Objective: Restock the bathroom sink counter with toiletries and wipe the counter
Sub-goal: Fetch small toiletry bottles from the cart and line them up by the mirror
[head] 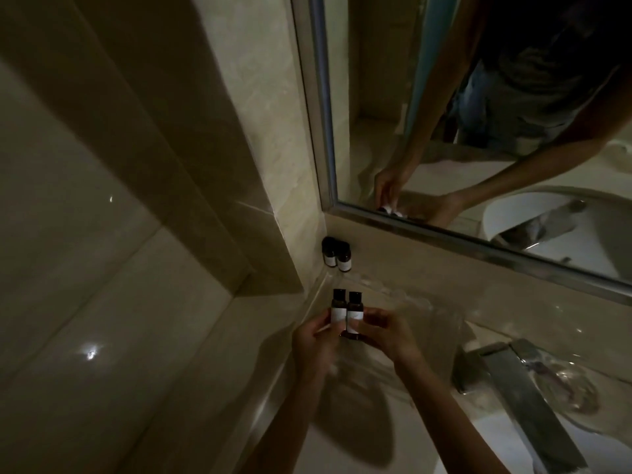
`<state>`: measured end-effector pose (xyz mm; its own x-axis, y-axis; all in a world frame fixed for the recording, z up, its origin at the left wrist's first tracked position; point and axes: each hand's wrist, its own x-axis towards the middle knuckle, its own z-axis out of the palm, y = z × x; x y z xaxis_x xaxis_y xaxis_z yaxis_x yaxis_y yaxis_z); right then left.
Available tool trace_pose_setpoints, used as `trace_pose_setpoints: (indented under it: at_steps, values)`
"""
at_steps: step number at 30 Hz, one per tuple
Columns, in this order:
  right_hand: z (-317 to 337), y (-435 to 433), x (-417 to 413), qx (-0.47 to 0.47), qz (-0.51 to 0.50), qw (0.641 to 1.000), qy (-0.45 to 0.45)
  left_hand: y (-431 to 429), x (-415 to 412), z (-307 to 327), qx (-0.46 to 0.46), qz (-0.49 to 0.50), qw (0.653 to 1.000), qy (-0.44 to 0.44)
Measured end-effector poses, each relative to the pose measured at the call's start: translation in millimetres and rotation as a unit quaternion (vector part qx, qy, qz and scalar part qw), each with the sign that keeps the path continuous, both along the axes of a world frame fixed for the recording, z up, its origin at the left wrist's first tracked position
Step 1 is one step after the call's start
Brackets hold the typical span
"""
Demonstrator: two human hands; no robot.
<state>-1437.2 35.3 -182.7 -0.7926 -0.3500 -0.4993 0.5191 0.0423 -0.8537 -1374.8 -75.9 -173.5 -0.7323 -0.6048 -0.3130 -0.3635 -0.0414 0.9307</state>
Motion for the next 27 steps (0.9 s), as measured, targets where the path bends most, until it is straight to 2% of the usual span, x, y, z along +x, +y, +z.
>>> trace_pose_setpoints:
  at_steps: [5, 10, 14, 20, 27]
  values:
    - [-8.0, -8.3, -3.9, 0.026, -0.007, 0.996, 0.087, -3.6, -2.3, -8.6, 0.022, 0.029, 0.999, 0.025]
    - [-7.5, -18.9, -21.8, 0.039, -0.102, 0.983, 0.15, -1.0, 2.2, -16.3, 0.032, 0.053, 0.998, 0.033]
    - [-13.2, -31.6, -40.6, 0.051, -0.127, 0.969, 0.204, -3.2, -0.1, -19.9, 0.033, 0.061, 0.996, 0.049]
    - [-20.2, -49.9, -44.4, 0.074, -0.229, 0.932, 0.271, -1.0, 0.3, -22.2, 0.062, 0.075, 0.994, 0.05]
    - [-27.9, -55.8, -45.9, 0.133, -0.227, 0.907, 0.329, 3.9, 4.2, -23.9, 0.083, 0.068, 0.993, 0.058]
